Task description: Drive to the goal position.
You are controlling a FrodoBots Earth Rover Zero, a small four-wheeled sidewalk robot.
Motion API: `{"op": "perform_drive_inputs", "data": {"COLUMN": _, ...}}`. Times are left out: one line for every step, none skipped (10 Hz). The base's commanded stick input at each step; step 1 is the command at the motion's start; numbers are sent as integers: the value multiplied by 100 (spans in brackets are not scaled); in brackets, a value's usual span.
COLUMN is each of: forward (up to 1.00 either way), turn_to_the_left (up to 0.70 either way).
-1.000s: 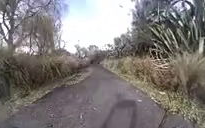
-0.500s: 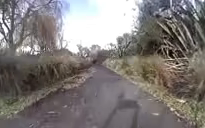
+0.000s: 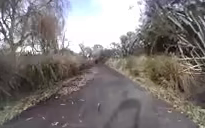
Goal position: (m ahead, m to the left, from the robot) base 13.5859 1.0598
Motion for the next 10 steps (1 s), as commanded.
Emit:
{"op": "perform_drive_inputs", "data": {"forward": 85, "turn_to_the_left": -33}}
{"op": "perform_drive_inputs", "data": {"forward": 85, "turn_to_the_left": -34}}
{"op": "perform_drive_inputs", "data": {"forward": 85, "turn_to_the_left": -34}}
{"op": "perform_drive_inputs", "data": {"forward": 85, "turn_to_the_left": -34}}
{"op": "perform_drive_inputs", "data": {"forward": 85, "turn_to_the_left": -34}}
{"op": "perform_drive_inputs", "data": {"forward": 85, "turn_to_the_left": -12}}
{"op": "perform_drive_inputs", "data": {"forward": 85, "turn_to_the_left": -3}}
{"op": "perform_drive_inputs", "data": {"forward": 85, "turn_to_the_left": 0}}
{"op": "perform_drive_inputs", "data": {"forward": 85, "turn_to_the_left": 0}}
{"op": "perform_drive_inputs", "data": {"forward": 85, "turn_to_the_left": 0}}
